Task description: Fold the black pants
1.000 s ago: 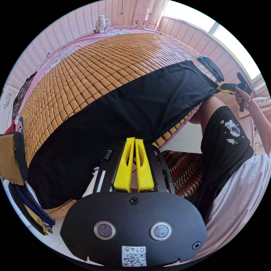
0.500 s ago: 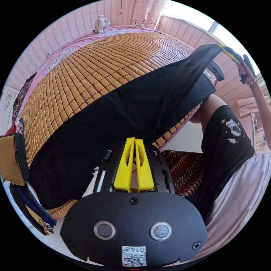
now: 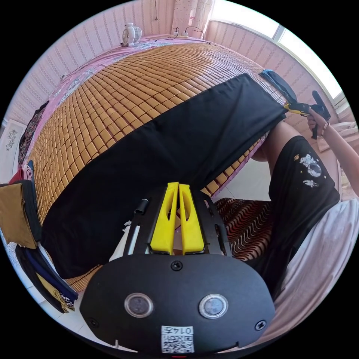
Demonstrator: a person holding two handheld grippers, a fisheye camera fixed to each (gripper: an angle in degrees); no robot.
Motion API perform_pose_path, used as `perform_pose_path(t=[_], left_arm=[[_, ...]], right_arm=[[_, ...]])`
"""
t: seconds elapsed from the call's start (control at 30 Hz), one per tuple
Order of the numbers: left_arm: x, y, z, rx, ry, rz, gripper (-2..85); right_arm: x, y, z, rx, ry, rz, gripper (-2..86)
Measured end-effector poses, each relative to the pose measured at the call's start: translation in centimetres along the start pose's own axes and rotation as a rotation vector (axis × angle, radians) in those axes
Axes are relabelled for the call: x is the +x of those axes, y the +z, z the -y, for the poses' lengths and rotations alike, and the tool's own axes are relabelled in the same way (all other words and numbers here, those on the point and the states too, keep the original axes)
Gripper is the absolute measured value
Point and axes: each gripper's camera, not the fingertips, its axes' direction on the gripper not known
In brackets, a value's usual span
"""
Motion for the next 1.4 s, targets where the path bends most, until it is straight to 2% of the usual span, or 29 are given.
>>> perform_pose_path(t=[0.2,0.37,0.5,0.63,0.73,0.83,0.97,1.07,1.13,1.2,1.4], left_arm=[[-0.6,0.0,-0.3,-0.004,0.006,-0.001,-1.0],[-1.4,0.0,-0.7,-0.001,0.001,-0.006,-1.0],[-2.1,-0.1,-1.1,0.007,-0.011,-0.021,-1.0],[-3.6,-1.0,-1.8,0.059,-0.047,-0.062,-1.0],[-5.8,-1.8,-2.6,0.095,-0.134,-0.112,-1.0],[-8.8,-2.7,-4.3,0.118,-0.235,-0.061,-1.0],[-13.8,-2.7,-7.6,0.068,-0.401,0.046,-1.0],[-16.1,-2.2,-9.6,0.013,-0.494,0.107,-1.0],[-16.6,-1.5,-10.3,0.009,-0.528,0.08,-1.0],[-16.4,-0.5,-10.1,0.017,-0.501,-0.008,-1.0],[-13.7,0.8,-5.6,0.064,-0.26,-0.117,-1.0]], right_arm=[[1.4,0.9,-0.5,-0.037,0.05,-0.001,0.9],[3.1,0.3,-1.9,0.074,0.128,0.023,3.4],[6.3,0.8,-3.7,0.141,0.264,0.136,11.4],[7.7,3.8,-4.1,0.102,0.298,0.248,16.7],[7.7,4.9,-4.0,0.123,0.293,0.369,12.2],[7.0,4.4,-4.0,0.17,0.256,0.39,4.9],[5.6,3.9,-3.2,0.165,0.169,0.356,2.6],[3.9,2.5,-2.1,0.264,0.113,0.367,1.9],[2.7,1.2,-0.9,0.377,0.096,0.406,1.6],[1.7,0.2,0.1,0.455,0.082,0.418,1.4],[-3.9,-3.8,2.5,0.632,-0.049,0.406,1.3]])
